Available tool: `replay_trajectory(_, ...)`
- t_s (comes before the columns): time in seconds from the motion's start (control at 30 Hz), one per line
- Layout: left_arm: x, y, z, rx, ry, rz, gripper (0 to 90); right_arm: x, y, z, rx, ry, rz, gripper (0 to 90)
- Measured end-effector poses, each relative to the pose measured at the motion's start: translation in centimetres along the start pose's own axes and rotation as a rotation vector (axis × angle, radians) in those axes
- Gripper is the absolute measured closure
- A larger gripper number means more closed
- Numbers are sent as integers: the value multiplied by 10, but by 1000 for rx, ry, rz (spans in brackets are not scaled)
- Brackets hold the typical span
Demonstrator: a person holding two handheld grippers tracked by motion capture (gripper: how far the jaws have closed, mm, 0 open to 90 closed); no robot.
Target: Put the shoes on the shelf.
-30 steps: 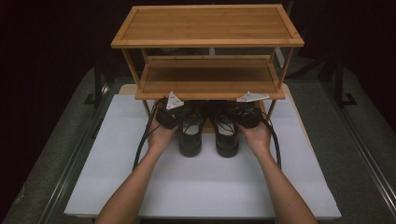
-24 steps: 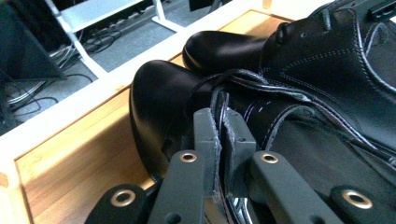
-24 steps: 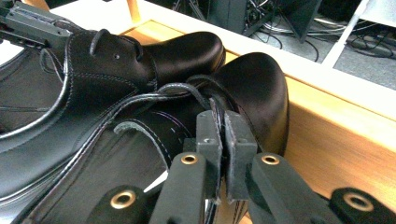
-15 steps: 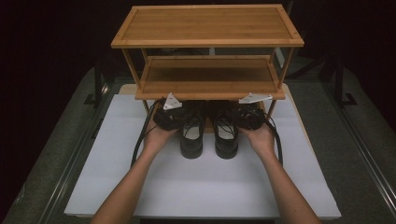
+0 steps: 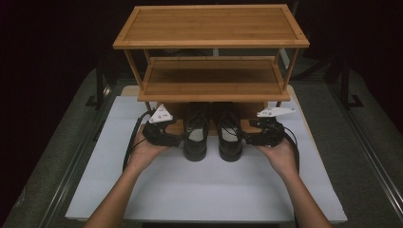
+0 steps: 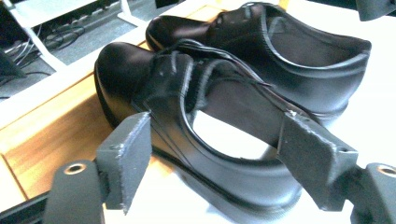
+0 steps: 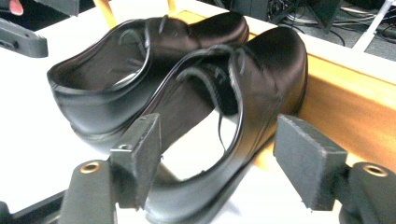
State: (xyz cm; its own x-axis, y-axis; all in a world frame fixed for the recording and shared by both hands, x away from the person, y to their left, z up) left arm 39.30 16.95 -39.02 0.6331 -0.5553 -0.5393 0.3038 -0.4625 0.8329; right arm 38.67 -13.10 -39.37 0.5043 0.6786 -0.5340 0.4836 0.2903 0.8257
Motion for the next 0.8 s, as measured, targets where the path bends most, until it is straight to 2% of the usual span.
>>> replay_trajectory(0.07, -5, -11, 6, 4, -20, -12, 206, -8, -10, -6, -3, 6, -5, 273)
replay_trajectory(0.13, -5, -16, 8, 10, -24, -22, 195, -10, -14, -8, -2, 13, -8, 269)
replay_trajectory(0.2, -3, -26, 12, 10, -35, -43, 182, -11, -28, -11, -5, 17, -24, 246)
replay_trajectory(0.3, 5, -41, 18, 9, -51, -81, 178, -8, -38, -12, -2, 26, -41, 233)
replay_trajectory(0.33, 8, -45, 19, 16, -54, -100, 162, -2, -47, -13, 1, 38, -70, 222)
replay_trajectory(0.43, 21, -55, 25, 35, -67, -159, 147, 6, -55, -13, 0, 43, -97, 210)
replay_trajectory(0.5, 27, -59, 28, 62, -63, -191, 109, 22, -66, -13, -6, 51, -154, 178)
replay_trajectory(0.6, 37, -63, 29, 73, -54, -203, 102, 31, -71, -13, -7, 57, -178, 168)
replay_trajectory(0.63, 40, -64, 30, 74, -56, -199, 102, 38, -73, -12, -22, 49, -196, 167)
replay_trajectory(0.8, 50, -66, 30, 90, -58, -193, 105, 51, -75, -11, -49, 61, -189, 167)
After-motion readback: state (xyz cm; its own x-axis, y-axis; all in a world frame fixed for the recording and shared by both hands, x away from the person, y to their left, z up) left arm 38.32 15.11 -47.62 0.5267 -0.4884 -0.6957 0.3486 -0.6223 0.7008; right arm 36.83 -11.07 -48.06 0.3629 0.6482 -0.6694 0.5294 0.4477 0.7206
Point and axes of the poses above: each handheld gripper's, and its own axes: x roughly forward along the jaws, y roughly out of its top, z roughly to its right, the point moved 5 cm from there along x, roughly forward along the jaws, and after that the axes turned 8 degrees about y, right-handed, at the moved point
